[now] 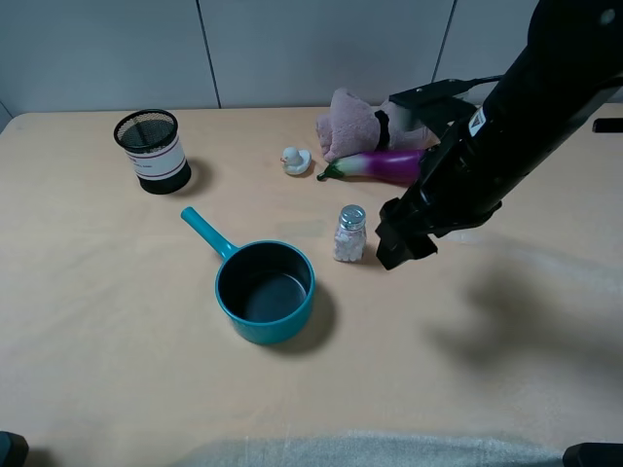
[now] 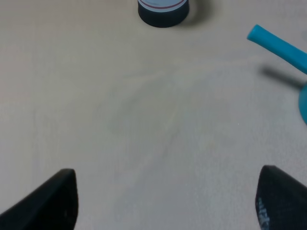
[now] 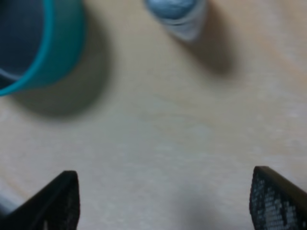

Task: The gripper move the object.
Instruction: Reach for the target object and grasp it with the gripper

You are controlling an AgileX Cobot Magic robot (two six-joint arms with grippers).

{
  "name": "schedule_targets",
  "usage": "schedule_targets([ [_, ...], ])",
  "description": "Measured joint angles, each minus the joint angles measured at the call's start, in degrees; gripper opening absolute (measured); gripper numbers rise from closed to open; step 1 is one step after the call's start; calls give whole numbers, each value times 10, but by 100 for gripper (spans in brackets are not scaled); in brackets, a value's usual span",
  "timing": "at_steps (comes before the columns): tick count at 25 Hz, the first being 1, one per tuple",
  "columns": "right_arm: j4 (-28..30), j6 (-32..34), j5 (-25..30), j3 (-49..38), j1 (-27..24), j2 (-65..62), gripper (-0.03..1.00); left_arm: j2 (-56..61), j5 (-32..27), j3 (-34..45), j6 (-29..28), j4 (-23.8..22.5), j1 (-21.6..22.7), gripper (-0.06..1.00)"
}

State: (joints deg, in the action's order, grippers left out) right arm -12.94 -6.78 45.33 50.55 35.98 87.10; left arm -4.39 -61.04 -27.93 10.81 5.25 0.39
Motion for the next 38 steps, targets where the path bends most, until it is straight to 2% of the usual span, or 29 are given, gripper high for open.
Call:
schedule_targets([
  [7, 0, 49, -27, 0, 96, 0, 54, 0, 0, 0, 0, 0, 0, 75],
  [18, -3, 97, -75, 0, 201, 44, 54, 0, 0, 0, 0, 0, 0, 75],
  [23, 1, 100, -81, 21, 204, 67, 54, 0, 0, 0, 0, 0, 0, 75],
  [27, 35, 102, -68, 65, 200, 67, 54, 0, 0, 0, 0, 0, 0, 75],
  [33, 118, 123, -38, 84, 167, 67, 54, 0, 0, 0, 0, 0, 0, 75],
  [38, 138, 125, -38, 84, 124, 67, 54, 0, 0, 0, 0, 0, 0, 75],
])
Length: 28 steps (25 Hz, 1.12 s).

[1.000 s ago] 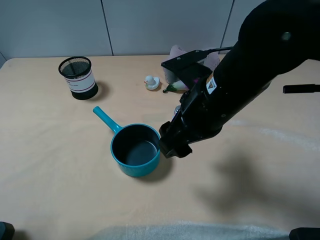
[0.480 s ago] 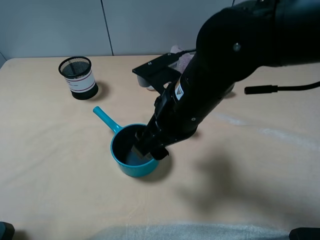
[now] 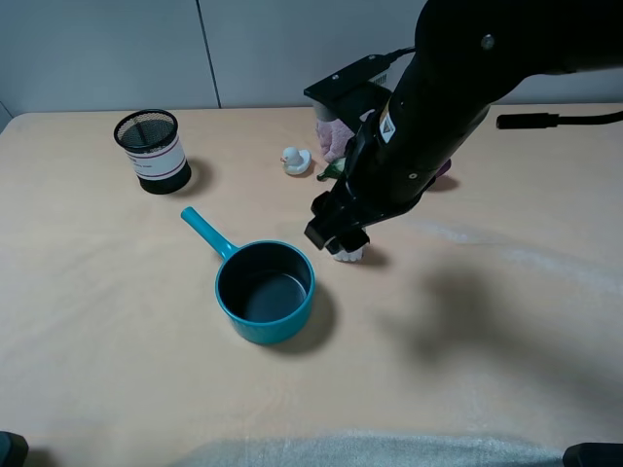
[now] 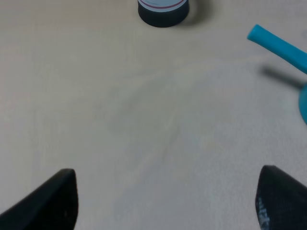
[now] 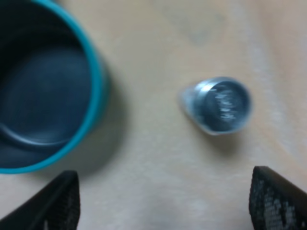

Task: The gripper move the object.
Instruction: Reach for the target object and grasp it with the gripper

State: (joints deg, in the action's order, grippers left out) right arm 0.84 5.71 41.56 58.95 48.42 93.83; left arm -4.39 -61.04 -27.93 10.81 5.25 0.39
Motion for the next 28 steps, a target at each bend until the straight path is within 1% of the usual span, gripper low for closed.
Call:
schedule_targets([
  [4, 7, -5, -8, 0, -35, 0, 54, 0, 0, 0, 0, 0, 0, 75],
  [8, 9, -20, -22, 1, -51, 12, 54, 0, 0, 0, 0, 0, 0, 75],
  [12, 9, -24, -34, 2, -69, 54, 54, 0, 0, 0, 0, 0, 0, 75],
  [15, 9, -26, -35, 5, -76, 80, 54, 0, 0, 0, 0, 0, 0, 75],
  [18, 9, -26, -50, 8, -76, 92, 54, 0, 0, 0, 0, 0, 0, 75],
  [28, 10, -28, -67, 9, -78, 93, 54, 0, 0, 0, 0, 0, 0, 75],
])
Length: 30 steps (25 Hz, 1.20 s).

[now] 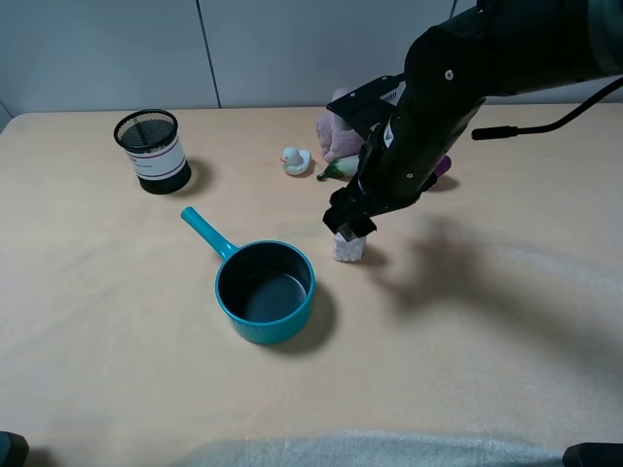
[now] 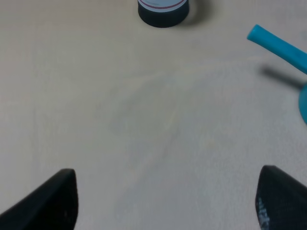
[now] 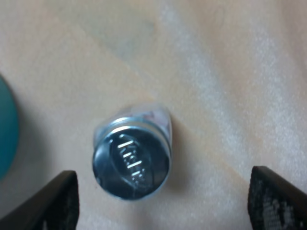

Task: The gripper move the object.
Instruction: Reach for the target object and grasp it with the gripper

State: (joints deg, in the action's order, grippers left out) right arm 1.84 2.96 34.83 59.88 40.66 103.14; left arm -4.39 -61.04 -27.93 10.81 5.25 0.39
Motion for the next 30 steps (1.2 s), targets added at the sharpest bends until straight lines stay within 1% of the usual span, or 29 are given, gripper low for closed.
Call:
schedule_targets([
  [7, 0, 0, -29, 0, 0, 3, 54, 0, 0, 0, 0, 0, 0, 75],
  [13, 0, 0, -32, 0, 0, 34, 54, 0, 0, 0, 0, 0, 0, 75],
  [30, 0, -2, -58, 0, 0, 55, 54, 0, 0, 0, 0, 0, 0, 75],
])
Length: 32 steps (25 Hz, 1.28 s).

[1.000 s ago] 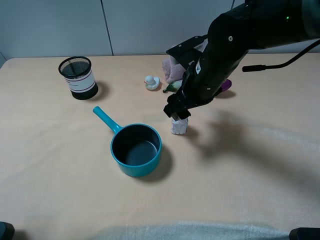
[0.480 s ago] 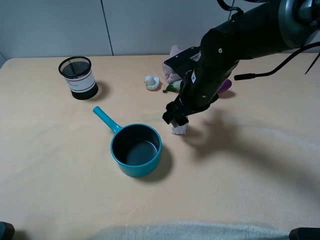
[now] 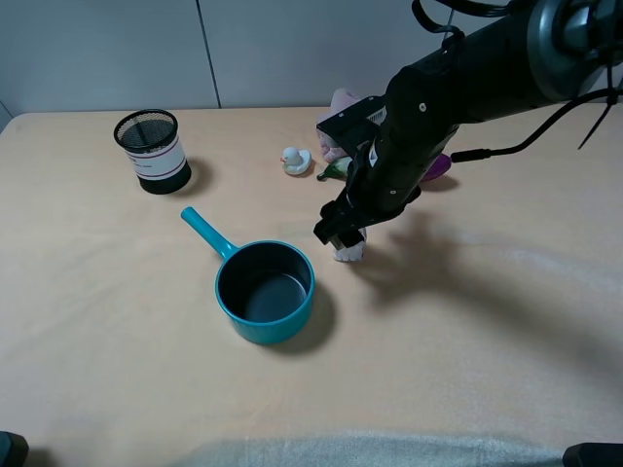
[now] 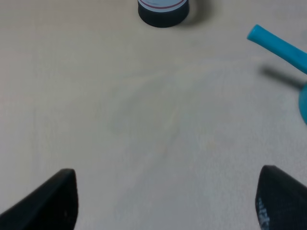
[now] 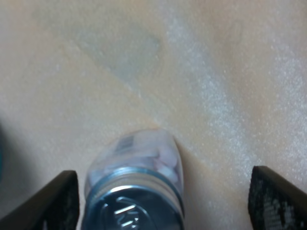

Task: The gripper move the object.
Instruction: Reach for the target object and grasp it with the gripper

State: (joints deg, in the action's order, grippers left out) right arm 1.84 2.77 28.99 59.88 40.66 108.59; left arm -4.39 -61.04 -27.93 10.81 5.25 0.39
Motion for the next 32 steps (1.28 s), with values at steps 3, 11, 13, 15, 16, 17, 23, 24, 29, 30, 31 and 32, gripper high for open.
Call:
schedule_targets([
  [3, 0, 0, -4, 0, 0, 5, 54, 0, 0, 0, 0, 0, 0, 75],
  [11, -1, 0, -16, 0, 0, 29, 54, 0, 0, 0, 0, 0, 0, 75],
  [13, -1, 0, -17, 0, 0, 30, 54, 0, 0, 0, 0, 0, 0, 75],
  [15, 0, 0, -18, 1, 0, 32, 54, 0, 0, 0, 0, 0, 0, 75],
  [16, 0, 0, -17, 3, 0, 33, 54, 0, 0, 0, 0, 0, 0, 75],
  [17, 0, 0, -17, 6, 0, 34, 54, 0, 0, 0, 0, 0, 0, 75],
  [23, 0, 0, -9, 37, 0, 38, 49, 0, 0, 0, 0, 0, 0, 75],
  [24, 0, 0, -9, 39, 0, 38, 47, 0, 0, 0, 0, 0, 0, 75],
  [29, 0, 0, 6, 40, 0, 38, 45, 0, 0, 0, 0, 0, 0, 75],
  [30, 0, 0, 7, 40, 0, 38, 44, 0, 0, 0, 0, 0, 0, 75],
  [31, 0, 0, 10, 40, 0, 38, 44, 0, 0, 0, 0, 0, 0, 75],
  [32, 0, 0, 12, 40, 0, 38, 44, 0, 0, 0, 0, 0, 0, 75],
])
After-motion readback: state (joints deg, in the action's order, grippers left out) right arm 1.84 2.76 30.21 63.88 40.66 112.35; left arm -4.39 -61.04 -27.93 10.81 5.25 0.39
